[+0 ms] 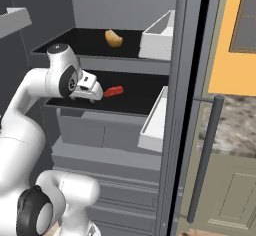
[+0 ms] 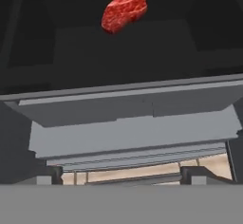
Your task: Pick steak from the fridge and place it on the plate on the counter.
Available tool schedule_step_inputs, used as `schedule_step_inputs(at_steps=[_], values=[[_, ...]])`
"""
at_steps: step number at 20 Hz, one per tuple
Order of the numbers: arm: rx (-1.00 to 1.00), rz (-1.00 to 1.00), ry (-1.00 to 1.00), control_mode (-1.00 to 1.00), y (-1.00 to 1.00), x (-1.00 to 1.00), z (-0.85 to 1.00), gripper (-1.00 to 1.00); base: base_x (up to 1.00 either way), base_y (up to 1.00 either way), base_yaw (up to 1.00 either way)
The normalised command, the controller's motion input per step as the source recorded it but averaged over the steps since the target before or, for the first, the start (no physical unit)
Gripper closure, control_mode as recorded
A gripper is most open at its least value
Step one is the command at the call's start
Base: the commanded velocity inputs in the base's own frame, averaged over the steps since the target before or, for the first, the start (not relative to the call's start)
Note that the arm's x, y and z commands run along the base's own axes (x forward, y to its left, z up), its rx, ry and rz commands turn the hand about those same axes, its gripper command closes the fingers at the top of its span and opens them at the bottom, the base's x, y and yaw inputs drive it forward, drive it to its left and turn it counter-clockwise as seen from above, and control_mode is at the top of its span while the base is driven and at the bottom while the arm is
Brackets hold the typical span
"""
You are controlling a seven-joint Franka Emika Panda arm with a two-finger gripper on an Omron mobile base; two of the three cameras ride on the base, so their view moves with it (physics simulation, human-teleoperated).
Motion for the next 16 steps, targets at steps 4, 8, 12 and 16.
schedule_step_inputs(at_steps=[4, 8, 12, 16], values=[[0.03, -0.23, -0.01, -1.0, 0.0, 0.53, -0.18, -1.0, 0.0, 0.0, 0.0], [0.01, -0.14, -0.03, -1.0, 0.01, 0.75, -0.12, -1.0, 0.0, 0.0, 0.0], [0.0, -0.04, -0.02, -1.0, 0.0, 0.81, -0.15, -1.0, 0.0, 0.0, 0.0], [0.0, 0.0, 0.0, -1.0, 0.0, 0.61, -0.13, -1.0, 0.0, 0.0, 0.0]])
